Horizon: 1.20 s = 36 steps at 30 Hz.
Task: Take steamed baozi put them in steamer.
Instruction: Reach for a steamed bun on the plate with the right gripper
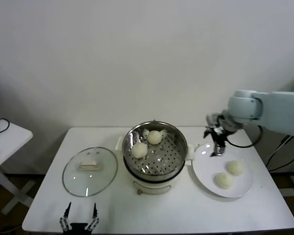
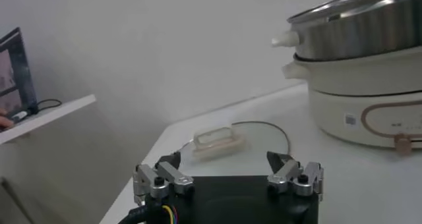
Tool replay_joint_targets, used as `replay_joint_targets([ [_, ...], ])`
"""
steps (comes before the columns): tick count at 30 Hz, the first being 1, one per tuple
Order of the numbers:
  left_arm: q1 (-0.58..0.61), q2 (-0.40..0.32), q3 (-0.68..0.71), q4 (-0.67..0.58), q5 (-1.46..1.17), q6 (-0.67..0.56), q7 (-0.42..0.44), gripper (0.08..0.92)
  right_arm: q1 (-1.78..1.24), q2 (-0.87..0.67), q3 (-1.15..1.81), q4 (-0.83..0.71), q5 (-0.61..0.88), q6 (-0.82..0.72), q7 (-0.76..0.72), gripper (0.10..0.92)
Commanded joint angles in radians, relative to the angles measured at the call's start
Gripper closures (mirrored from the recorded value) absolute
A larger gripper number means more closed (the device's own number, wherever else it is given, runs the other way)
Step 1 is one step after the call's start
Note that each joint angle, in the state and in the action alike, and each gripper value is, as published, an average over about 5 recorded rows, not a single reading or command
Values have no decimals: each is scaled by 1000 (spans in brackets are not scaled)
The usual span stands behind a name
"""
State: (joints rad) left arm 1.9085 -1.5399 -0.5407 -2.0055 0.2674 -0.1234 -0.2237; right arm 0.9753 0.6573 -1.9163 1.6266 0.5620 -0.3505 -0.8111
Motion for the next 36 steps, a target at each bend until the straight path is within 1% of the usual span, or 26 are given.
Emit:
replay_joint_targets([
  [1,-1,-2,-3,-11,-4,3,-4,177,-242,-213,70,-43,-214,58,-25,203],
  [6,-4,-7,-9,-8,-3,6,-3,177,-415,-193,199,-132,-264,74,-33,203],
  [15,-5,-14,-28,3,-3,7,-3,177,-567,-159,338,-193,-293,72,-25,203],
  [24,-4,-19,-30,11,5,5,-5,177,-667,-128,456,-230,-295,67,-8,203],
  [36,-7,-18,-30,14,7,6,-8,177,-723,-116,520,-243,-318,68,5,204],
])
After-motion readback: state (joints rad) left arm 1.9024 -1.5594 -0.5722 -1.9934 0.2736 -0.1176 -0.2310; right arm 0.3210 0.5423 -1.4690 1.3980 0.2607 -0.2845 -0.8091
